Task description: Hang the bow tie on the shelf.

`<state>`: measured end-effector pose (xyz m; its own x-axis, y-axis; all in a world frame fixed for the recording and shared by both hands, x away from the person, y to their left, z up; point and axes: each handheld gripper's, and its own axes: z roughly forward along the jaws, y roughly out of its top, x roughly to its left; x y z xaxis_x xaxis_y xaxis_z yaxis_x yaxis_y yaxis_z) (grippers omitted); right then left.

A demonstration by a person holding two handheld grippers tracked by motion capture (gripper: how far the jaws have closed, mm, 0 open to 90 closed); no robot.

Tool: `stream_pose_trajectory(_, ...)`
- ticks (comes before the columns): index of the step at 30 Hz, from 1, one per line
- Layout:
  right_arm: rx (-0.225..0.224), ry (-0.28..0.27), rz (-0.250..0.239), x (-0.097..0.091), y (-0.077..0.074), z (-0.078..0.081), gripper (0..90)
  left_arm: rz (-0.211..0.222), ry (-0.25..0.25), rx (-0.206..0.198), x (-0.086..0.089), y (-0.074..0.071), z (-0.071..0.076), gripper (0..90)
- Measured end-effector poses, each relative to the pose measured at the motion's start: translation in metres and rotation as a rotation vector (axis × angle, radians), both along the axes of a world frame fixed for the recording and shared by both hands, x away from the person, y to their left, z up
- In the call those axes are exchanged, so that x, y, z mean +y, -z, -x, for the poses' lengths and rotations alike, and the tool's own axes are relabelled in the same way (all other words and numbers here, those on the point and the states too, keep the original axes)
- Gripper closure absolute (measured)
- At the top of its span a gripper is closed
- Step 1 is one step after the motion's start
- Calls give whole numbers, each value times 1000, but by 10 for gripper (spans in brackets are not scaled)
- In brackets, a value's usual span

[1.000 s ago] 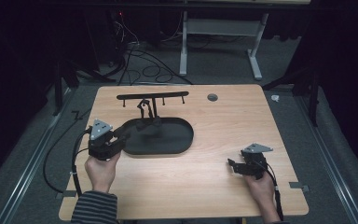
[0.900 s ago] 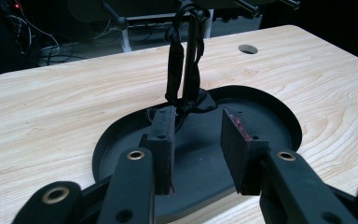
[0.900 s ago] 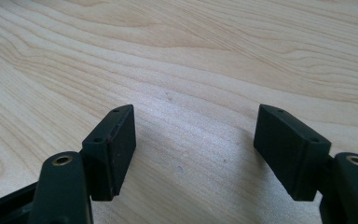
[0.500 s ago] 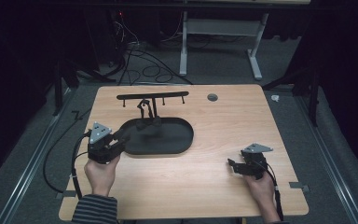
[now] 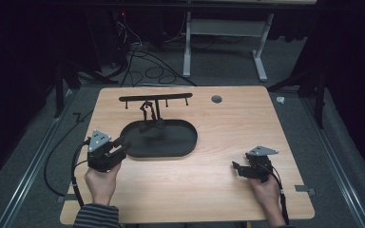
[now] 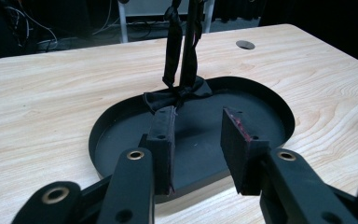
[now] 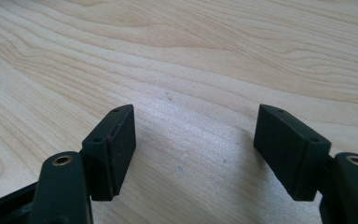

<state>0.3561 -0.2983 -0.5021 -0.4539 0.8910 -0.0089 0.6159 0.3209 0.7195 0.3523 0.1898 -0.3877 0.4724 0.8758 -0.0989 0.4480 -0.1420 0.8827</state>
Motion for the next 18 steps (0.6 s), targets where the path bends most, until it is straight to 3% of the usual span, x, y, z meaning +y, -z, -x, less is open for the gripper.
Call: stream_pose_trajectory(18, 0, 0, 1, 0, 0, 0, 310, 24, 2, 22, 0, 11, 8, 653)
